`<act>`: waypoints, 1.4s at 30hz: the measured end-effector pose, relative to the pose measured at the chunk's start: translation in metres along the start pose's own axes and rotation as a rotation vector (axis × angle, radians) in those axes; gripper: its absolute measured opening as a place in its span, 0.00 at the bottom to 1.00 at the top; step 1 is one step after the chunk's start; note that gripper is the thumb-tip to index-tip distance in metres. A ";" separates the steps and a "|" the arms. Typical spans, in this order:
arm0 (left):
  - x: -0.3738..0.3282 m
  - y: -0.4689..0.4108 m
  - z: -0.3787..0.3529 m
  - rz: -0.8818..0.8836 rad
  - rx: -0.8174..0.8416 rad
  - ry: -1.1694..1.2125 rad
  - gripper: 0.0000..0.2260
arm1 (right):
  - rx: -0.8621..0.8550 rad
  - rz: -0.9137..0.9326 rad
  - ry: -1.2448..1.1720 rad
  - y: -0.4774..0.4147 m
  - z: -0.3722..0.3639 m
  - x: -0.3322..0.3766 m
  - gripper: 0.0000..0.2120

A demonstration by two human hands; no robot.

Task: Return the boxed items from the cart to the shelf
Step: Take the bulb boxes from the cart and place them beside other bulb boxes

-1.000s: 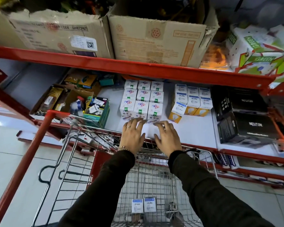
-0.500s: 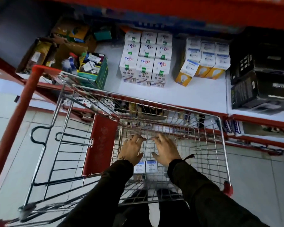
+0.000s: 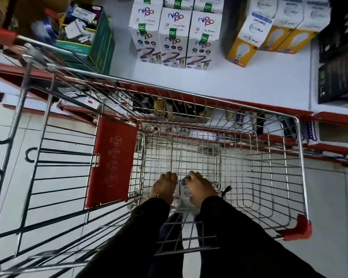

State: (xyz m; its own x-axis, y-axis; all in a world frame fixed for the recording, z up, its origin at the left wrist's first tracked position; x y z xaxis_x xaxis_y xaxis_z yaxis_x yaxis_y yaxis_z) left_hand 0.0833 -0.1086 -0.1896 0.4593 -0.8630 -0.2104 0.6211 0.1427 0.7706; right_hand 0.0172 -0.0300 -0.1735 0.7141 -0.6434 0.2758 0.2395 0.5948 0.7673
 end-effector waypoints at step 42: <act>-0.253 0.025 0.398 -0.094 -0.733 -0.283 0.28 | -0.728 -0.114 -0.162 0.162 0.365 -0.212 0.31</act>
State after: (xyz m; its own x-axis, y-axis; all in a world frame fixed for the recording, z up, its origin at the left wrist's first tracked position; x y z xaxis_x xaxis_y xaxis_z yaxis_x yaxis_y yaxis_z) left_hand -0.2699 -0.0792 0.1227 0.2663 -0.9637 -0.0181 0.9546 0.2611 0.1433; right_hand -0.3357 0.0270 0.1038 0.5667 -0.7496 0.3421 0.7206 0.6522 0.2354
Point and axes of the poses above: each hand's wrist, its own y-axis away from the middle knuckle, its own z-axis out of the back of the hand, x = y × z, the point moved 8 cm from there along -y, towards the middle knuckle, and after that the axes turned 6 degrees about x, right-handed, at the moved point
